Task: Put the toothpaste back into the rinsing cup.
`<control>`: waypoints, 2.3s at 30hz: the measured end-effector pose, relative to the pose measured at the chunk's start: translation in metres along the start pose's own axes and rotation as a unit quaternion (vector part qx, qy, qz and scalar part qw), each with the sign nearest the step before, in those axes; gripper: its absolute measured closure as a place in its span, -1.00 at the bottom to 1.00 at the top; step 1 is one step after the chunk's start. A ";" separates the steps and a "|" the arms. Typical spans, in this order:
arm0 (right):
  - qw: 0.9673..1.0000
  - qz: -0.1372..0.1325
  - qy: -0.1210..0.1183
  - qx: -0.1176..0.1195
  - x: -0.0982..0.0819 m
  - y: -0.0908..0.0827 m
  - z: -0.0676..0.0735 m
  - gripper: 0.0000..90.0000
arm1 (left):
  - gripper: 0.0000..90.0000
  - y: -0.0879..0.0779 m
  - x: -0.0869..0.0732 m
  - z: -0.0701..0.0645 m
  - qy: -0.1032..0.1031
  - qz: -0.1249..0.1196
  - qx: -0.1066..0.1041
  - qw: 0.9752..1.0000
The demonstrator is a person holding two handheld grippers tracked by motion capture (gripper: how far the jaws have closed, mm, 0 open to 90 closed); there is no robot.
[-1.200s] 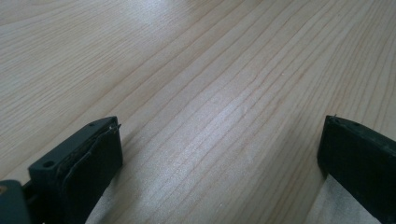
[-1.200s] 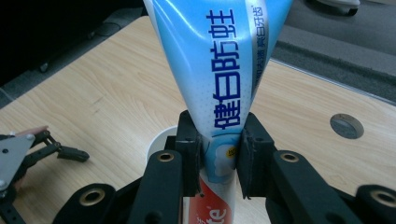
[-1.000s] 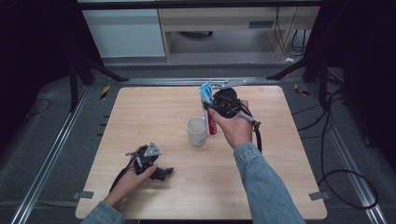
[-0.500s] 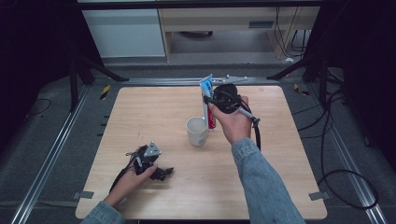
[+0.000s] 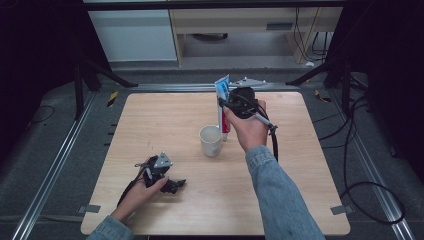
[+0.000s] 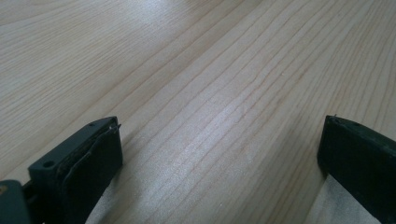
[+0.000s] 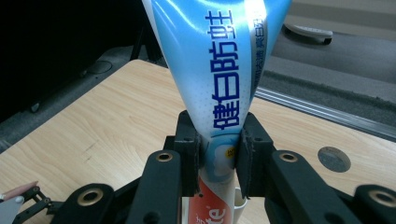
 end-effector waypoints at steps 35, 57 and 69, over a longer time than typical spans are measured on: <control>0.998 -0.052 0.005 -0.037 0.016 0.005 -0.007 0.62 | -1.00 0.000 0.000 0.000 0.000 0.000 0.000 1.000; 0.996 -0.066 0.017 -0.049 0.012 0.022 -0.014 0.62 | -1.00 0.000 0.000 0.000 0.000 0.000 0.000 1.000; 0.996 -0.069 0.028 -0.044 0.003 0.029 -0.013 0.62 | -1.00 0.000 0.000 0.000 0.000 0.000 0.000 1.000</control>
Point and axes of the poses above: each handheld gripper's, and its own axes: y roughly forward along the jaws, x roughly out of its top, z roughly to its left, the point moved 10 cm from there along y, roughly forward along the jaws, and after that the axes turned 11 degrees about -y, right-handed, at the moved point
